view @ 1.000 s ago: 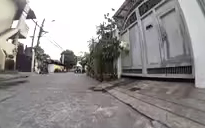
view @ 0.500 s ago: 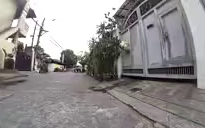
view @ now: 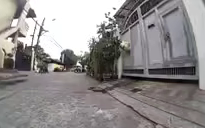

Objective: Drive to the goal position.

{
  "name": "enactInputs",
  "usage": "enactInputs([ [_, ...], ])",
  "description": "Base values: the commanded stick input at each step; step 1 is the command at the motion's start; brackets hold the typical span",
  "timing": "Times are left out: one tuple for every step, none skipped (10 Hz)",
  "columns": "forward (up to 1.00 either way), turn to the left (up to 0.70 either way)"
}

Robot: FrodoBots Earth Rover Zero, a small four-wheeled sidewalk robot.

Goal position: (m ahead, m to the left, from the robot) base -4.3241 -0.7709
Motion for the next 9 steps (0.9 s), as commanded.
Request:
enactInputs([
  [1.0, 0.02],
  [1.0, 0.2],
  [1.0, 0.4],
  [1.0, 0.4],
  [1.0, 0.4],
  [1.0, 0.4],
  [1.0, 0.24],
  [1.0, 0.04],
  [0.24, 0.0],
])
